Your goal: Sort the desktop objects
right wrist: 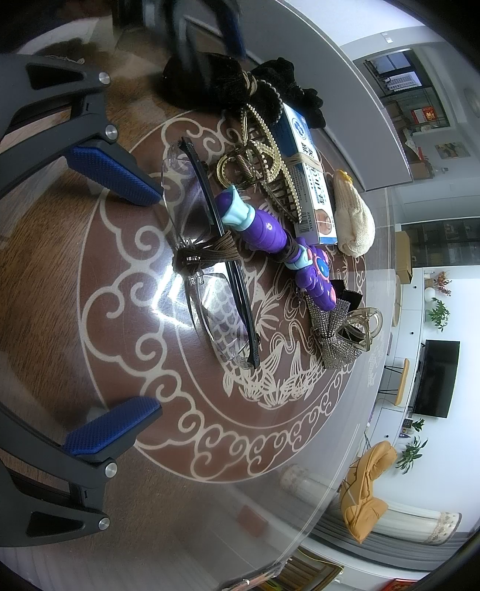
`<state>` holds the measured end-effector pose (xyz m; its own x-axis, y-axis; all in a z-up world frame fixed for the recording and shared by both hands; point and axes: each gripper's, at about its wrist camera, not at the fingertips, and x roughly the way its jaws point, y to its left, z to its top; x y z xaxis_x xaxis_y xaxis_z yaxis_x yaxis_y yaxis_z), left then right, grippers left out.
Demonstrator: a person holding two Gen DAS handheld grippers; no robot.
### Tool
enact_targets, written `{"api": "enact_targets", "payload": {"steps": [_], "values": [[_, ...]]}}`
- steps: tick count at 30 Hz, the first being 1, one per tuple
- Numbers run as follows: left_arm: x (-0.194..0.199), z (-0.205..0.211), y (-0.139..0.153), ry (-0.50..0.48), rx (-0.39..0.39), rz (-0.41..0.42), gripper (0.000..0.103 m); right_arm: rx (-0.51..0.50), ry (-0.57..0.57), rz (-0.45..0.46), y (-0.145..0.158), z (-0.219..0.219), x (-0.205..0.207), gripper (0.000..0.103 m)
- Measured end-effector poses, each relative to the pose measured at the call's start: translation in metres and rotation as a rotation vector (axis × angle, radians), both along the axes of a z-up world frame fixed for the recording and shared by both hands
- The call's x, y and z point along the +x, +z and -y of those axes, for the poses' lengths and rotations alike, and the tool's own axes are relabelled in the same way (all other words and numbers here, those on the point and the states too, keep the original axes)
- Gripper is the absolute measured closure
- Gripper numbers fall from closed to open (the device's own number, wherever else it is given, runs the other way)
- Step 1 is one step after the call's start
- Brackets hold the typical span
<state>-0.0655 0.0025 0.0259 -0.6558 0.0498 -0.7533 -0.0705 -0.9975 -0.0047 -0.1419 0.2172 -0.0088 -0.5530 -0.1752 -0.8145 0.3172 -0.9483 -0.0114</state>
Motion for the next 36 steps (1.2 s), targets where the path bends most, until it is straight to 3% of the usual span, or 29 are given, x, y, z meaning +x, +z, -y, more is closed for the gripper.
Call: {"api": "enact_targets", "payload": {"steps": [5,12,16,20,23,24,27,28,29,31,34,36], "values": [[-0.04,0.009,0.017,-0.019,-0.105,-0.035,0.004,0.0,0.0,0.0,0.0,0.0,0.0,0.0],[-0.109,0.045,-0.018,0.087,0.06,0.083,0.004,0.0,-0.001,0.0,0.001,0.0,0.0,0.0],[-0.113,0.044,-0.027,0.021,0.109,0.103,0.005,0.0,0.0,0.0,0.0,0.0,0.0,0.0],[-0.089,0.041,-0.023,-0.018,0.135,0.069,0.048,0.0,0.0,0.0,0.0,0.0,0.0,0.0],[-0.054,0.045,-0.021,-0.023,0.156,0.071,0.066,0.0,-0.001,0.0,0.0,0.0,0.0,0.0],[-0.044,0.045,-0.02,-0.028,0.163,0.079,0.067,0.0,-0.001,0.0,0.0,0.0,0.0,0.0],[-0.005,0.038,-0.017,-0.047,0.138,0.094,0.065,0.0,-0.001,0.0,0.0,0.0,0.0,0.0],[0.006,0.036,-0.016,-0.05,0.122,0.094,0.06,0.0,-0.001,0.0,0.0,0.0,0.0,0.0],[0.009,0.035,-0.013,-0.051,0.125,0.092,0.051,0.0,-0.001,0.0,0.0,0.0,0.0,0.0],[0.01,0.038,-0.007,-0.044,0.143,0.07,0.01,0.0,-0.001,0.0,0.0,0.0,0.0,0.0],[-0.005,0.041,-0.004,-0.035,0.12,0.057,0.005,0.0,-0.001,0.0,0.0,0.0,0.0,0.0],[-0.022,0.039,-0.017,-0.046,0.101,0.126,0.005,0.0,-0.001,0.0,0.0,0.0,0.0,0.0]]}}
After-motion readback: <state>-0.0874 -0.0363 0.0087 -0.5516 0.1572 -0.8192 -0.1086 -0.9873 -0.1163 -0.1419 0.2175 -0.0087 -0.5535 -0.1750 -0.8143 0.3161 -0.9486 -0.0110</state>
